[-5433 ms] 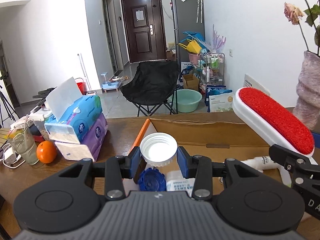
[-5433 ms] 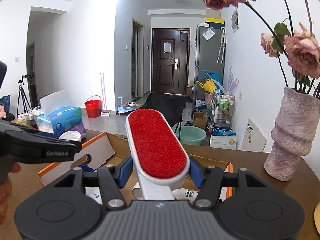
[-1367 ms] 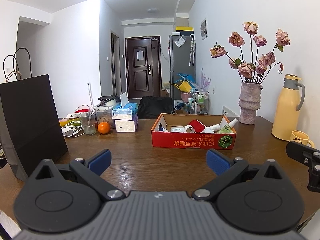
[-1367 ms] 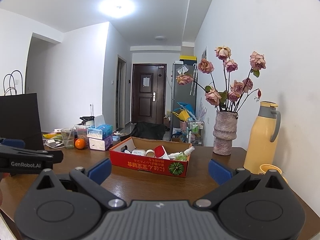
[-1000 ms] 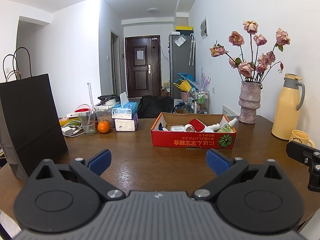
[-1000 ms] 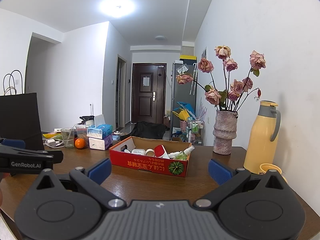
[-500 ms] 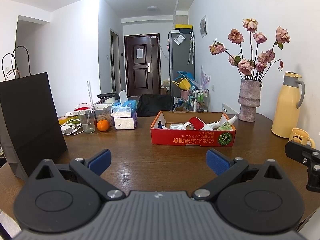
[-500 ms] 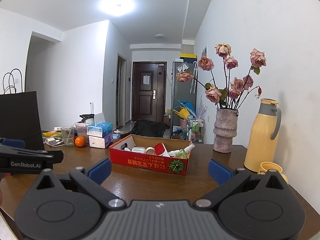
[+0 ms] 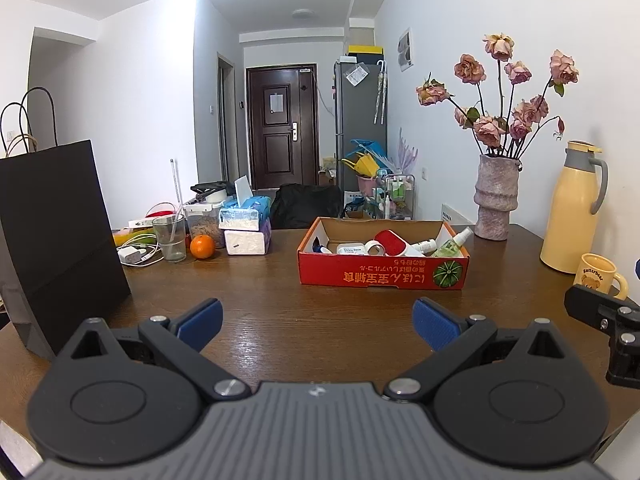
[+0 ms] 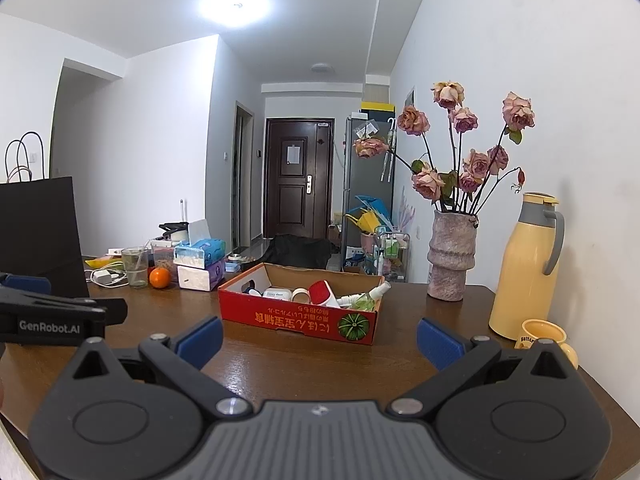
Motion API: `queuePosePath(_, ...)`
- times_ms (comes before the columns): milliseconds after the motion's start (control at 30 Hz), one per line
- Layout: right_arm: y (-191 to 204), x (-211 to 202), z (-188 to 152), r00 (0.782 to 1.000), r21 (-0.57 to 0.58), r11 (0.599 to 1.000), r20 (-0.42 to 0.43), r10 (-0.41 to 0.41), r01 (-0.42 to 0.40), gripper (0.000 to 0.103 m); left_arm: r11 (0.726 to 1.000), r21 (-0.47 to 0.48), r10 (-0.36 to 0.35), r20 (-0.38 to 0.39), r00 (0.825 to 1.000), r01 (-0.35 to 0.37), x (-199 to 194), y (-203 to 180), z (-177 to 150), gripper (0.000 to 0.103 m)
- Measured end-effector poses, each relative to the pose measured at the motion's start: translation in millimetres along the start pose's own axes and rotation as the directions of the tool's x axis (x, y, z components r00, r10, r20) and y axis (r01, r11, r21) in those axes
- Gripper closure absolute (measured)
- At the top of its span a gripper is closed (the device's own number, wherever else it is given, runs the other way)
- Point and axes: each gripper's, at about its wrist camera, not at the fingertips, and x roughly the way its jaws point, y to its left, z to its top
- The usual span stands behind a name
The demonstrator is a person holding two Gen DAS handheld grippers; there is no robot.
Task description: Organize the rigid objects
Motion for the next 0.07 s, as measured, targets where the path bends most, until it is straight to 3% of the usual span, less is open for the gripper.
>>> queuePosePath(67,0.0,0.0,0.0,1.000,0.000,1.000,0.000,0.000,0.000,0.000,1.000,0.001,0.000,0.000,1.000,0.000,-0.1,-0.1,0.1,0.000)
